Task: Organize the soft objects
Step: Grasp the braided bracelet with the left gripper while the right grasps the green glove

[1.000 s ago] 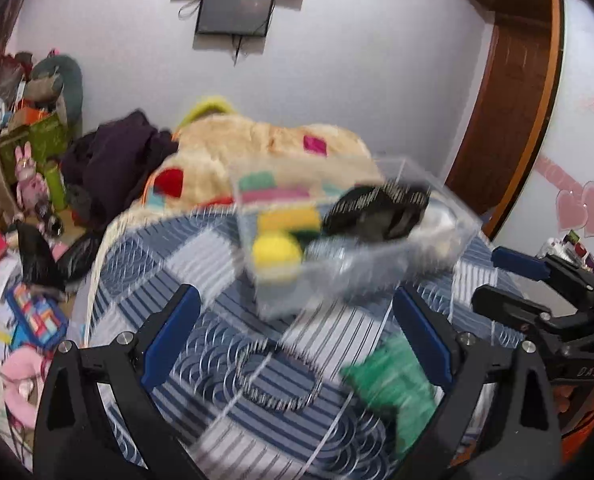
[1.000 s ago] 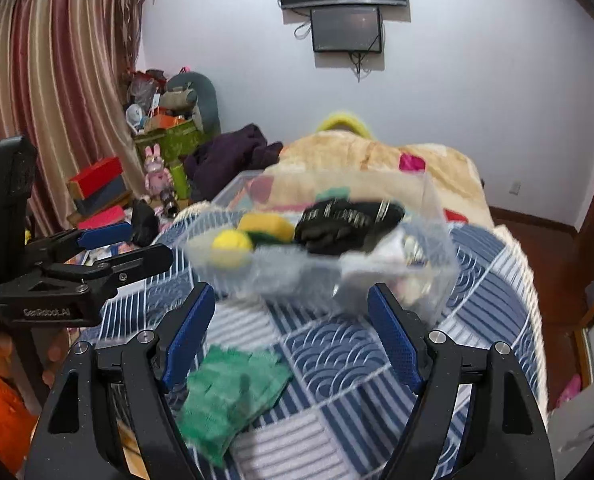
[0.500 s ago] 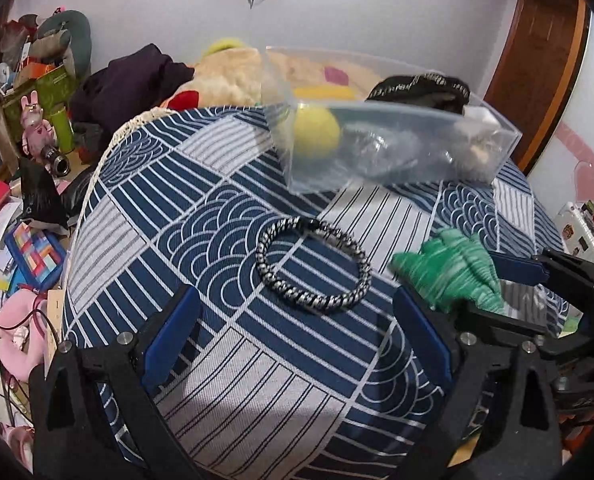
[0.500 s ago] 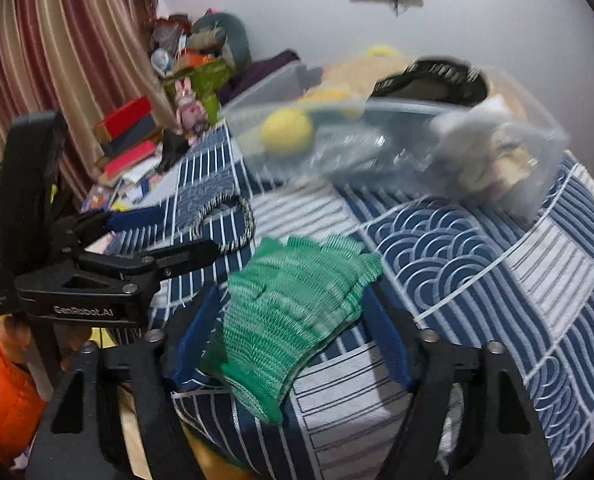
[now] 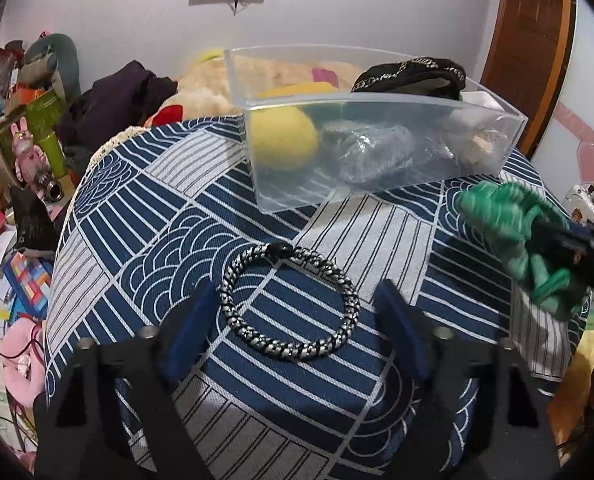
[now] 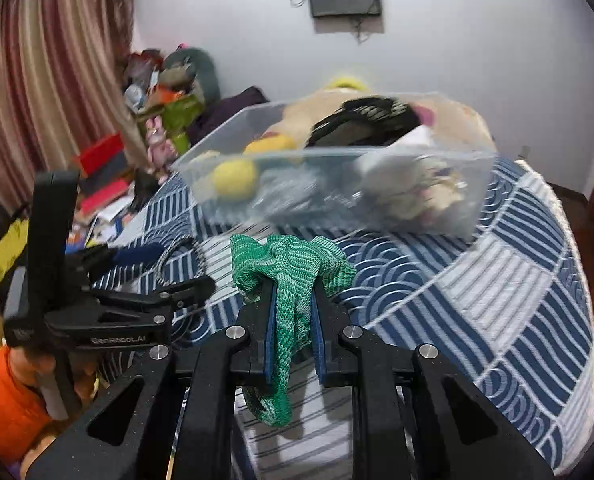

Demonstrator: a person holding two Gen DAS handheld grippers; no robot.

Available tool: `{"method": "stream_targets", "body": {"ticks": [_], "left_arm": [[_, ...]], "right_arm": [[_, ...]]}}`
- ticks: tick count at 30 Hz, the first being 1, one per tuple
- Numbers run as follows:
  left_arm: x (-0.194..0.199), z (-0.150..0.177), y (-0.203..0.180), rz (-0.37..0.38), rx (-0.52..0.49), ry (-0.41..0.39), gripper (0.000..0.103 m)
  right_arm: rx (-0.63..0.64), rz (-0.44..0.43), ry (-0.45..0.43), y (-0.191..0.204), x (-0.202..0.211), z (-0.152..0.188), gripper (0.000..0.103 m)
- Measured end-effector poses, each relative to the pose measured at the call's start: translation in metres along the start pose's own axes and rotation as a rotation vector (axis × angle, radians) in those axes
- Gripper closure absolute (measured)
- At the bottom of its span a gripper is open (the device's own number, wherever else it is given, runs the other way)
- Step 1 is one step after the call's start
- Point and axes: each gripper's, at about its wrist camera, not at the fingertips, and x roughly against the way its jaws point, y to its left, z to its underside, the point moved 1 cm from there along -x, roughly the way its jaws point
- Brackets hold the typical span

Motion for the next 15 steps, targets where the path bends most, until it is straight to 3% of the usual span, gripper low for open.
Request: {"method": "stream_targets", "body": {"ticks": [5, 7, 15], "left_arm": [[0.009, 0.002, 0.004, 0.023, 0.015, -0.006, 0.073], [0.013, 0.005, 0.006, 0.033, 0.016, -0.005, 0.082], [0.039, 0.002, -0.001, 0.051, -0.003, -0.067, 0.086]], "right_arm": [[-0.021, 0.014, -0.021, -0.005, 0.007, -0.002, 0.089], [-0.026, 0.014, -0.026, -0.006, 0.010, -0.002, 0.089], [-0.029, 0.032, -0.062, -0.009, 0.021, -0.007, 0.089]]}}
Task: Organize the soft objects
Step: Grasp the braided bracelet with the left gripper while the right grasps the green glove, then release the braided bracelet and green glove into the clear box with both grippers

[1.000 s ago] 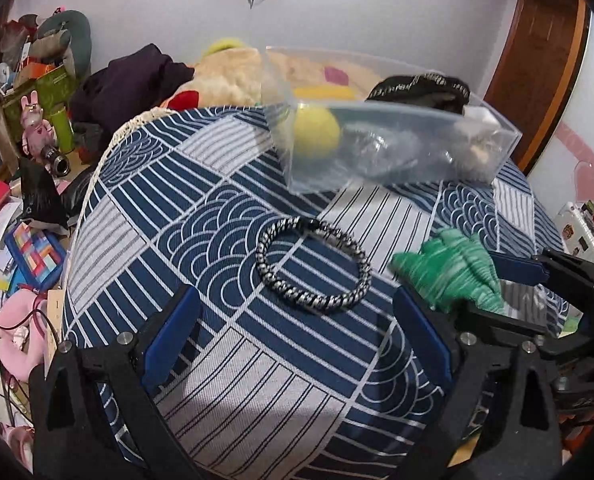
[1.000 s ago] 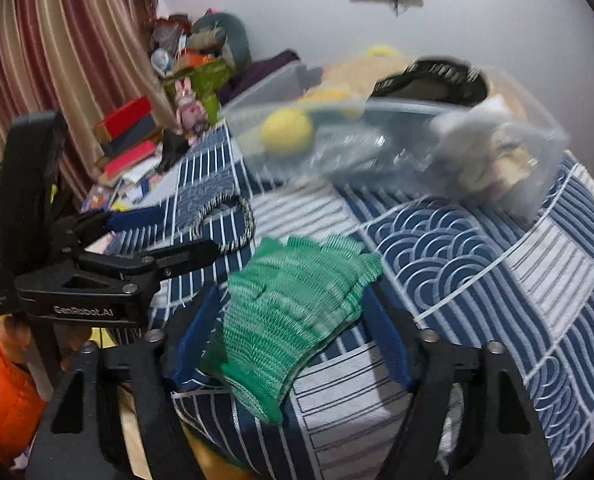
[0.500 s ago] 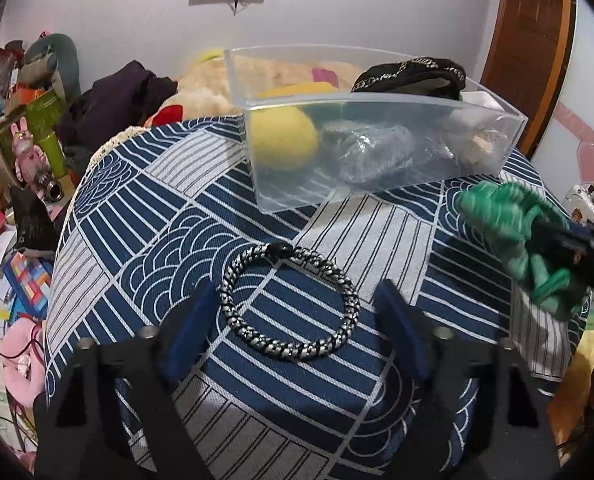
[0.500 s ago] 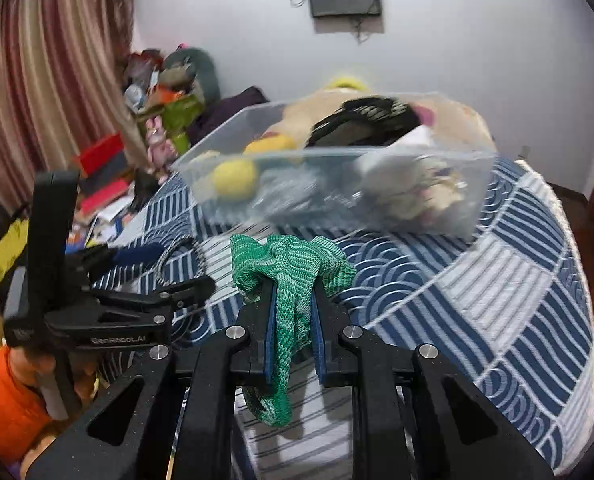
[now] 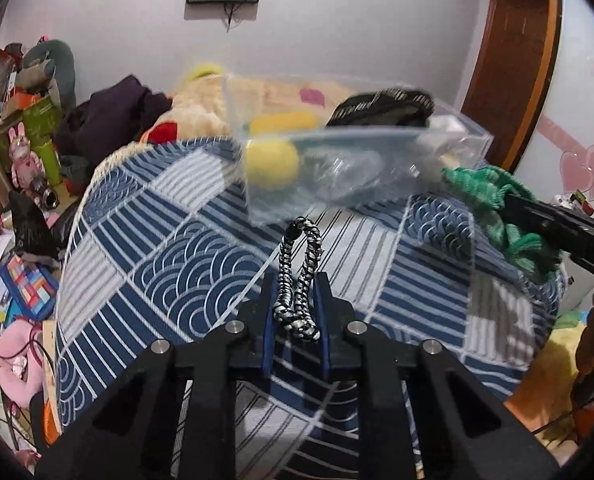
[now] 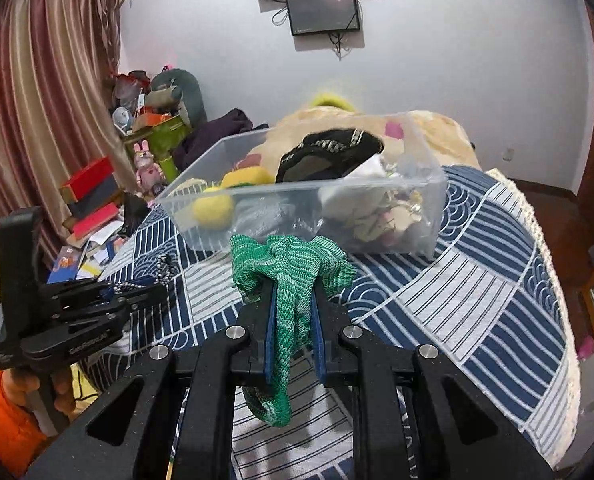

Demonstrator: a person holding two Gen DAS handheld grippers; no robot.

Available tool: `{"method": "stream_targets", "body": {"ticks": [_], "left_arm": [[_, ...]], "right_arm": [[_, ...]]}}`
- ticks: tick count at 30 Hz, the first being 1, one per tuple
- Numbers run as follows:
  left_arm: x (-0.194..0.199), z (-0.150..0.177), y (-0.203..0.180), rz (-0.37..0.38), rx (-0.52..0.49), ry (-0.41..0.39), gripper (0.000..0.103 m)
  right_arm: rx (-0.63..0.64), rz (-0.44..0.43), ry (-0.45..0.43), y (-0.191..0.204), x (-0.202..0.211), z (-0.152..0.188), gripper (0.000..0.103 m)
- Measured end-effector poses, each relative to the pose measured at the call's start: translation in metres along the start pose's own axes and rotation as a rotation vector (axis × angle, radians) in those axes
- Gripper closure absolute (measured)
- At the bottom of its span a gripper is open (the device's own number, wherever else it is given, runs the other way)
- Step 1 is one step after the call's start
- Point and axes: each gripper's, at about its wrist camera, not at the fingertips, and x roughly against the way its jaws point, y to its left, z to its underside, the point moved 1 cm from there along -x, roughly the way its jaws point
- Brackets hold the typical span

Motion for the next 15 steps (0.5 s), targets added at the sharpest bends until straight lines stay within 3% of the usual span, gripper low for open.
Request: {"method": "stream_targets", "body": {"ticks": [15], "left_arm": [[0.032, -0.067, -0.024, 0.027, -0.050, -0.183, 0.086]], "right_arm": [[0.031, 0.023, -0.164, 0.002, 0.021, -0.054, 0.089]]}}
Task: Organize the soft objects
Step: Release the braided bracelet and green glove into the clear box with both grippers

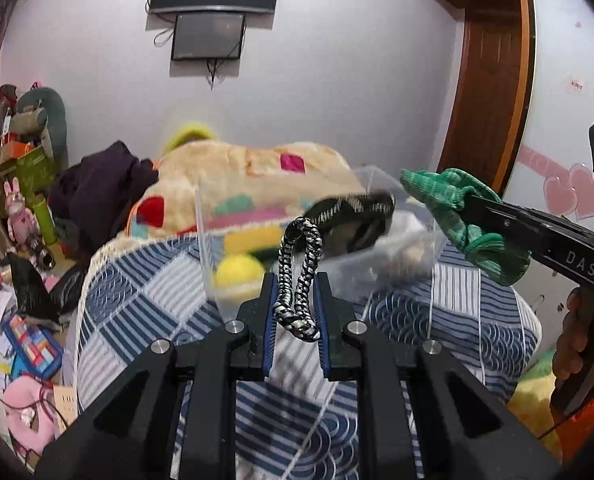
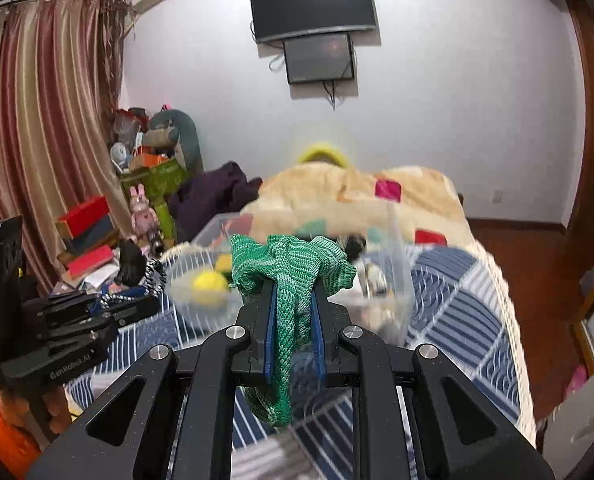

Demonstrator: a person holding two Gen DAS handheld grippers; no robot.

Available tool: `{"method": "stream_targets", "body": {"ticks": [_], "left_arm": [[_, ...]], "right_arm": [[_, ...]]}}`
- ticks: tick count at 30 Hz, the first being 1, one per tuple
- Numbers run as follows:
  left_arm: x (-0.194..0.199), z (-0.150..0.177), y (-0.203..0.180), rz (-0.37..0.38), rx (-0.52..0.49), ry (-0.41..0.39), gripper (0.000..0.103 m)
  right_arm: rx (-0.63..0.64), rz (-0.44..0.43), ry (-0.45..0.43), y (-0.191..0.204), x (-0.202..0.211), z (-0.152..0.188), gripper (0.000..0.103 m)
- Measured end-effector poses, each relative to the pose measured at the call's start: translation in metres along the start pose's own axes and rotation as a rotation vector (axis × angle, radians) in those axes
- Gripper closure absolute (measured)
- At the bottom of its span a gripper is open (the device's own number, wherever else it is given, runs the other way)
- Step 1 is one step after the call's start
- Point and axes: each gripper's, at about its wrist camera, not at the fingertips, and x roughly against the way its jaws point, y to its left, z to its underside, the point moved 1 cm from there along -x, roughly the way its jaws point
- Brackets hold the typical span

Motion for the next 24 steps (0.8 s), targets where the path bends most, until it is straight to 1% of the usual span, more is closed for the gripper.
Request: {"method": "stream_targets", "body": {"ticks": [5, 11, 14, 19, 24], "left_arm": [[-0.014, -0.016, 0.002, -0.005, 0.001, -0.017, 0.086], [-0.035, -0.026, 0.009, -0.016, 0.007, -0.007, 0.086], [-0.049, -0.026, 0.017, -0.020, 0.024, 0.018, 0.086], [-0.073, -0.025, 0.028, -0.014, 0.058, 0.063, 0.086], [-0.095, -0.021, 0.028, -0.033, 0.024, 0.096, 0.086]], "right_arm": [[0.027, -0.009, -0.016, 0.008, -0.016, -0.019, 0.089], [0.053, -0.020, 0.011, 0.017, -0.042, -0.027, 0.089], [0.056, -0.021, 0.035, 0.019, -0.056, -0.025, 0.089], [0.045, -0.028, 0.101, 0.014, -0.084, -0.016, 0.089], [0.060, -0.023, 0.151, 0.012, -0.099, -0.002, 0.089]]}}
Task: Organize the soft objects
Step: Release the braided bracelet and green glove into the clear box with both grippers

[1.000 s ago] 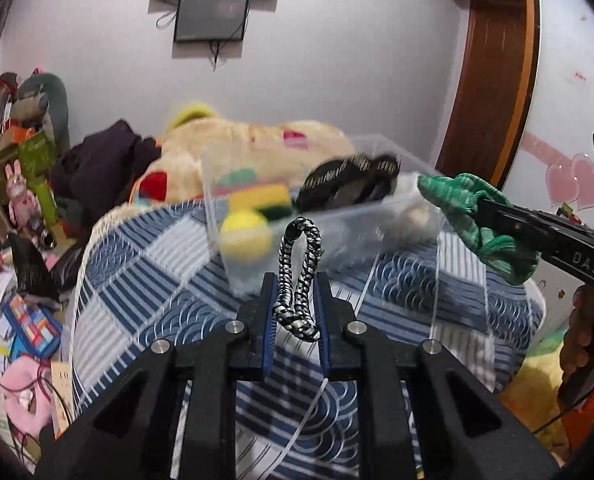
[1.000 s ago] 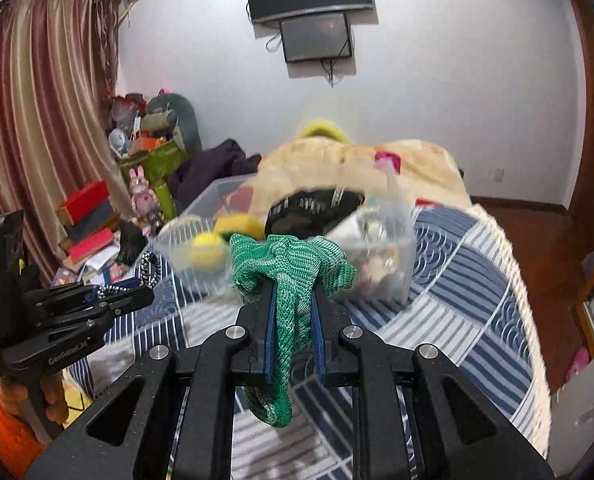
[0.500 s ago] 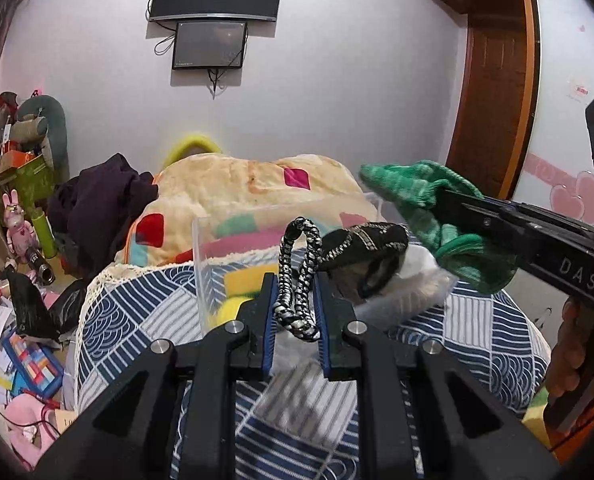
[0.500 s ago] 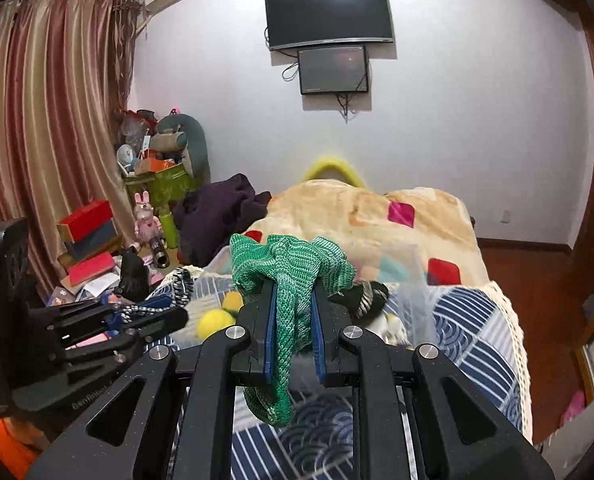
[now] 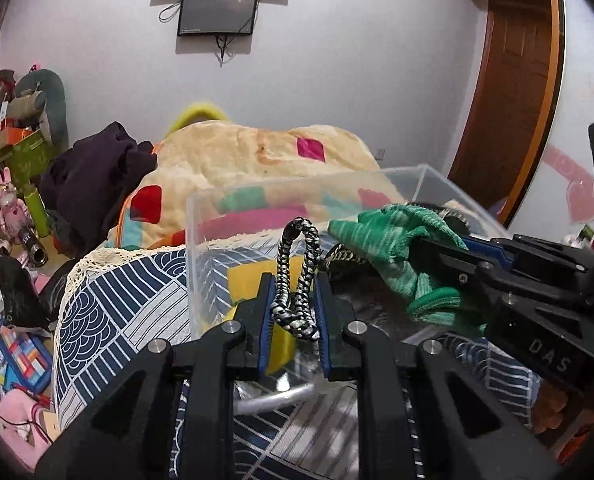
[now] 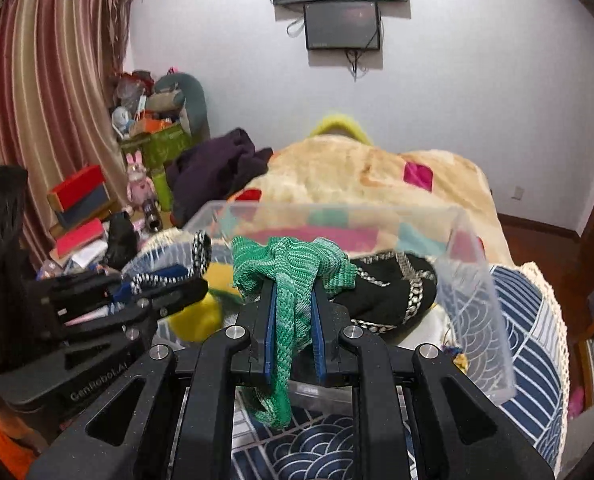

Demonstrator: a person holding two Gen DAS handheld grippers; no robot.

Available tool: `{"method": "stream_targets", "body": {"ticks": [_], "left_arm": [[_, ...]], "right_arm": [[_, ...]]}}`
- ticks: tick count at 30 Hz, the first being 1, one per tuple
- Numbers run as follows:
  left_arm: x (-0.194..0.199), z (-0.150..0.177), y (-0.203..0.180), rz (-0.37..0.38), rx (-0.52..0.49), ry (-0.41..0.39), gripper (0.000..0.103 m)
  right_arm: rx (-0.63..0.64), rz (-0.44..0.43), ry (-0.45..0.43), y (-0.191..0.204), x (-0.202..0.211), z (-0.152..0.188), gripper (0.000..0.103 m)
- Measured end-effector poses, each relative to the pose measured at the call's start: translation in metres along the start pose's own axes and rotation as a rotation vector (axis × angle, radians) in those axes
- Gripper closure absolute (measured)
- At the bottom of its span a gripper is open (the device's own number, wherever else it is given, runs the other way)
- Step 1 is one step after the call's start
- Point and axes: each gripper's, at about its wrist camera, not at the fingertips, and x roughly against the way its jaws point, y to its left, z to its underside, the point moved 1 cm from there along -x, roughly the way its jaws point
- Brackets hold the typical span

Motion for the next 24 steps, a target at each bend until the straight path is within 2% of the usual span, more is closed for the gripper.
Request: {"method": "stream_targets", "body": {"ticks": [3, 6, 7, 9, 10, 14, 19, 24], "left_arm": [[-0.008, 0.004, -0.002, 0.004, -0.003, 0.019, 0.086], [-0.008, 0.004, -0.001, 0.008, 0.012, 0.017, 0.079], [-0.008, 0.005, -0.001, 0.004, 0.012, 0.015, 0.074], [-0.007, 0.006, -0.002, 0.003, 0.007, 0.014, 0.069], [-0.005, 0.006, -0.003, 0.007, 0.002, 0.015, 0.061], [0.006, 0.006, -0.004, -0.018, -0.014, -0.008, 0.048], [0.024, 0.007, -0.001, 0.000, 0.002, -0.033, 0.046], [0.051, 0.006, -0.002, 0.017, 0.014, -0.078, 0.046]], "right_arm": [[0.009, -0.005, 0.012, 0.000, -0.004, 0.000, 0.089], [0.026, -0.005, 0.020, 0.002, -0.006, -0.001, 0.088], [0.032, -0.002, 0.019, 0.004, -0.006, -0.002, 0.088], [0.041, 0.001, 0.027, 0.005, -0.005, -0.002, 0.087], [0.039, 0.000, 0.032, 0.004, -0.005, -0.003, 0.084], [0.005, -0.014, 0.041, -0.005, 0.002, -0.005, 0.075], [0.013, -0.014, 0.012, -0.003, 0.022, -0.004, 0.059], [0.036, -0.003, -0.050, 0.000, 0.050, -0.008, 0.057]]}}
